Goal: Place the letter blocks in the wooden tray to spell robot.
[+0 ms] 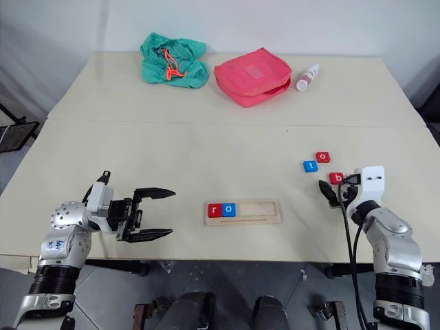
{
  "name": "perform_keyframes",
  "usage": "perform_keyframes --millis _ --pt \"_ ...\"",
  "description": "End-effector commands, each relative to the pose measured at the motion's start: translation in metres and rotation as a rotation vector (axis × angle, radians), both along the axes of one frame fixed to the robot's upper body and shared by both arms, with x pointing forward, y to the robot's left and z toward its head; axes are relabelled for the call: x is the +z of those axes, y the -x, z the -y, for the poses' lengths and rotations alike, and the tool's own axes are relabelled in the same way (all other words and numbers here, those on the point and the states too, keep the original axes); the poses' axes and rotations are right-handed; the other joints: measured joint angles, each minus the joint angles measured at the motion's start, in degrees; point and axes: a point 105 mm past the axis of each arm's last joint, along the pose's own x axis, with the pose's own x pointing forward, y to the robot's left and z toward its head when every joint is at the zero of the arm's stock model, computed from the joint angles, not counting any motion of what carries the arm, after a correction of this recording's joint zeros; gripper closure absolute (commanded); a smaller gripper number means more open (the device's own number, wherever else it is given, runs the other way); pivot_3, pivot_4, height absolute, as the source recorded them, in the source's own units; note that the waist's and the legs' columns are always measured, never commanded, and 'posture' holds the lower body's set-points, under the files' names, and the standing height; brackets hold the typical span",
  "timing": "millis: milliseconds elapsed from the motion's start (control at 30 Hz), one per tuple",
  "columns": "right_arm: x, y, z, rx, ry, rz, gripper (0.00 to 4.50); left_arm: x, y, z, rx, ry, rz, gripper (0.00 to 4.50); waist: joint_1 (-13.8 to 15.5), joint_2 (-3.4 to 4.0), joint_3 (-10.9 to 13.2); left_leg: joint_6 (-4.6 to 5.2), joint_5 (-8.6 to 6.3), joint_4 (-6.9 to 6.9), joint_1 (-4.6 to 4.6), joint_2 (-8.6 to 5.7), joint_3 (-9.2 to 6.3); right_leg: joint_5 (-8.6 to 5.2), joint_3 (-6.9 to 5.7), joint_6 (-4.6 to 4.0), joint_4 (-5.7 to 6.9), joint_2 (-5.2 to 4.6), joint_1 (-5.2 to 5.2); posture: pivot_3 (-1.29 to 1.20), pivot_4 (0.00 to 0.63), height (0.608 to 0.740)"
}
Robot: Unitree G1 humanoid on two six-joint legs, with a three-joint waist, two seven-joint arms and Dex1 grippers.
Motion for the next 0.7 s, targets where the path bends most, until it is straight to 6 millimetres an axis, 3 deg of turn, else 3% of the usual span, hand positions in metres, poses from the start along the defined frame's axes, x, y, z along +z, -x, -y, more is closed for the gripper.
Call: perform_keyframes --millis 33,133,367,500,700 --pt "0.000 -0.002 0.008 -0.039 0.007 -0.001 0.00 0.007 0.004 -0.001 -0.003 0.012 0.036 0.04 -0.07 0.00 0.00 0.00 0.00 0.00 0.00 0.00 0.00 0.00 0.00 0.00 0.00 0.00 0.00 0.00 0.150 0.740" --pt "-0.007 -0.002 0.012 -0.083 -0.002 -0.037 0.55 0.006 0.004 0.000 -0.006 0.018 0.036 0.00 -0.15 0.00 0.00 0.00 0.00 0.01 0.00 0.01 0.00 0.00 0.00 0.00 0.00 0.00 0.00 0.00 0.150 0.740" --pt "-0.005 -0.002 0.005 -0.075 0.000 -0.004 2.91 0.000 0.005 0.000 -0.034 0.012 0.022 0.00 0.03 -0.01 0.00 0.00 0.00 0.03 0.01 0.00 -0.04 0.00 -0.01 0.00 0.00 0.00 0.03 0.00 0.150 0.740" --pt "0.009 0.004 -0.005 -0.067 0.001 0.054 3.03 -0.002 0.002 -0.002 -0.037 0.017 0.017 0.00 0.10 -0.01 0.00 0.00 0.00 0.01 0.00 0.00 -0.05 0.00 -0.01 0.00 0.00 0.00 0.01 0.00 0.150 0.740" --pt "0.018 0.038 -0.037 -0.006 0.001 0.081 3.03 -0.012 0.003 -0.010 -0.044 0.013 -0.010 0.00 0.14 0.00 0.00 0.00 0.00 -0.06 -0.02 0.00 -0.03 0.00 0.01 0.00 0.01 0.00 -0.05 0.00 0.150 0.740"
